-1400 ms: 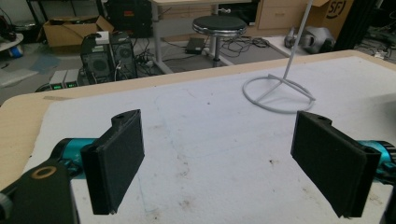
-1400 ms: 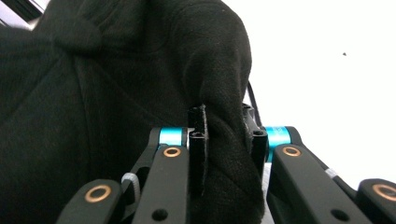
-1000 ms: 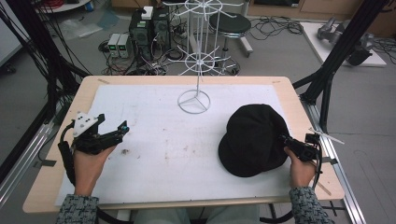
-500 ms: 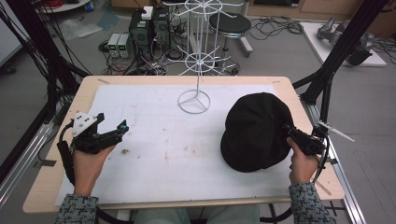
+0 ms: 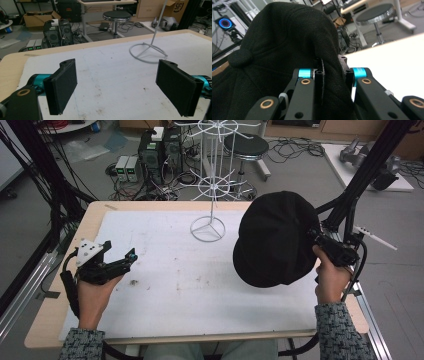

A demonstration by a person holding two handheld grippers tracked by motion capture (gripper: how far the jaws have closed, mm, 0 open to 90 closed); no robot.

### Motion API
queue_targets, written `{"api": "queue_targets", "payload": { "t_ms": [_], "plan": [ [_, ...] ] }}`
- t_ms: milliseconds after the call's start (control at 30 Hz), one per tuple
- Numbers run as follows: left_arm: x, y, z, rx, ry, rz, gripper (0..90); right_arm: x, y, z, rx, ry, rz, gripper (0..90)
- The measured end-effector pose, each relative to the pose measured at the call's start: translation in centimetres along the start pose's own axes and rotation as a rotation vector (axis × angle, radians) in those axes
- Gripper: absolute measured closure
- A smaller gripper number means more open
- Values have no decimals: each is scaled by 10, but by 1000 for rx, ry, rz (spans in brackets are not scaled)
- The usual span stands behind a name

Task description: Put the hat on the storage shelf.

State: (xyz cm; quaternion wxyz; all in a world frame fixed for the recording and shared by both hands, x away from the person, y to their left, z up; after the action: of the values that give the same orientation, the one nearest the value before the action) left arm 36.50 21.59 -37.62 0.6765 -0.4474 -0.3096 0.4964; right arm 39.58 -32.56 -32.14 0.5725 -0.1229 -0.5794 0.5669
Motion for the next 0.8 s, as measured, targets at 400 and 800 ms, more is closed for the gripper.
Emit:
{"api": "queue_targets", "payload": {
  "t_ms": [400, 800],
  "plan": [
    [0, 0, -1, -1, 3, 5, 174, 62, -65, 3, -39, -50, 105, 794],
    [2, 1, 0, 3, 6, 4, 174, 120, -110, 3, -73, -122, 164, 793]
  ]
}}
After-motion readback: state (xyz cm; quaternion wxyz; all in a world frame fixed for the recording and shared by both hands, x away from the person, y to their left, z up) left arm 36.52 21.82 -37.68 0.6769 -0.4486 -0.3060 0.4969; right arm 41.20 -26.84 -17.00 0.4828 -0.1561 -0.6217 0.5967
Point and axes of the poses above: each handheld gripper's, and its own axes: z roughly backward along the jaws, y roughly out of its underside, x roughly to its left, the point moved 8 cm from there along -z, roughly forward along the jaws, and after that the axes turned 9 degrees about x, right-handed, at the moved point
